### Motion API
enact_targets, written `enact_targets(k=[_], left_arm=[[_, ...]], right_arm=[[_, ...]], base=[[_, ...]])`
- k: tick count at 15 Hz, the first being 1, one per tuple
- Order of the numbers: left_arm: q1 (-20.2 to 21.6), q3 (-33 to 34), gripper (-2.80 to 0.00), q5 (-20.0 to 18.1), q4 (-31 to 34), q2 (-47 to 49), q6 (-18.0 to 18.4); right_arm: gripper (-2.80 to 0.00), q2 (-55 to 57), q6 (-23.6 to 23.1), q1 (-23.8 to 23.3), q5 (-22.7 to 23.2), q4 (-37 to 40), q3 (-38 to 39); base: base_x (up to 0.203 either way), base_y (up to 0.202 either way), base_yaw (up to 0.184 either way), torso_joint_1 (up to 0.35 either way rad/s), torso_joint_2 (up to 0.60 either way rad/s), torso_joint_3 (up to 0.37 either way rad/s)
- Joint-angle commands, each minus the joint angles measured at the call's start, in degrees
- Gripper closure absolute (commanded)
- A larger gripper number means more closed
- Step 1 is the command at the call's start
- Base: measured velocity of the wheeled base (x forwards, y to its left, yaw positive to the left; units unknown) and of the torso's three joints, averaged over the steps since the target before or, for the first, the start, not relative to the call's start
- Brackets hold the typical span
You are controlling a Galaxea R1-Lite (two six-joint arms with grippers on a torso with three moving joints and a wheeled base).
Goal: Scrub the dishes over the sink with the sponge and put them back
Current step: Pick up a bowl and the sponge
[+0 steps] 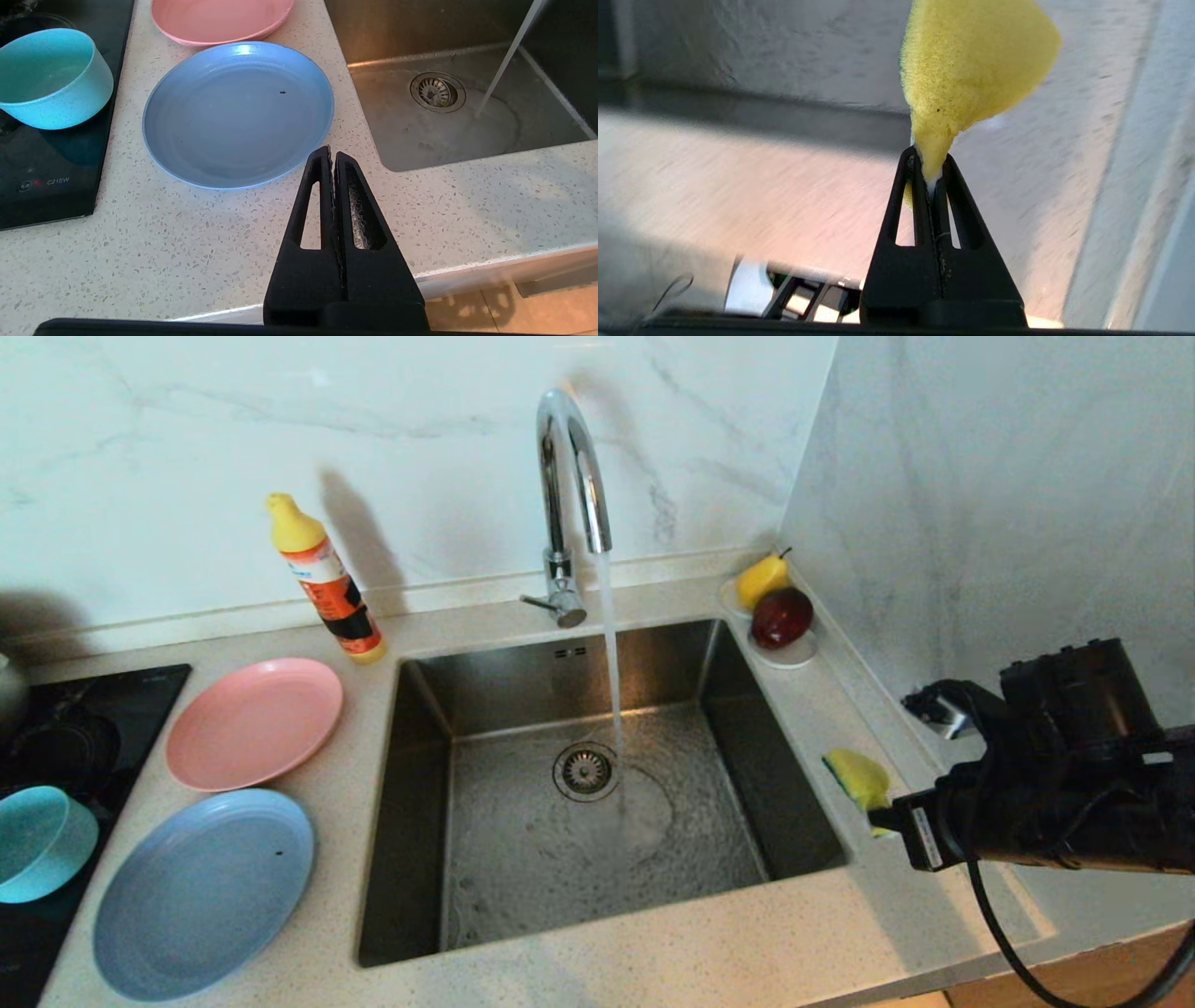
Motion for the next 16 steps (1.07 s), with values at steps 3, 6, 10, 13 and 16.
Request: enact_targets(k=[3, 6, 10, 13, 16], left_arm=[[-0.02, 1.05, 0.00, 0.00, -0.02, 0.07, 0.01], [0.06, 1.05, 0.00, 0.00, -0.02, 0.07, 0.01], [-0.02, 1.05, 0.00, 0.00, 0.05, 0.07, 0.01], [0.00, 1.05, 0.00, 0.00, -0.02, 0.07, 0.01], [0.06, 1.05, 0.00, 0.00, -0.02, 0.07, 0.01]], right_arm=[[0.00, -6.95, 0.90, 6.19, 0.05, 4.64, -0.02], [0.00, -9.07, 1.27, 9.25, -0.16, 7.76, -0.44], [0.00, -9.30, 1.66, 13.93, -0.21, 9.49, -2.76], [0.00, -8.84, 3.58, 16.93, -0.11, 11.49, -5.24], [0.00, -6.52, 4.74, 18.44, -0.11, 11.71, -7.18]], base=[[0.000, 0.000, 0.000, 0.000, 0.00, 0.000], [0.000, 0.000, 0.000, 0.000, 0.00, 0.000], [0.000, 0.000, 0.000, 0.000, 0.00, 0.000], [0.000, 0.000, 0.000, 0.000, 0.00, 0.000], [0.000, 0.000, 0.000, 0.000, 0.00, 0.000]])
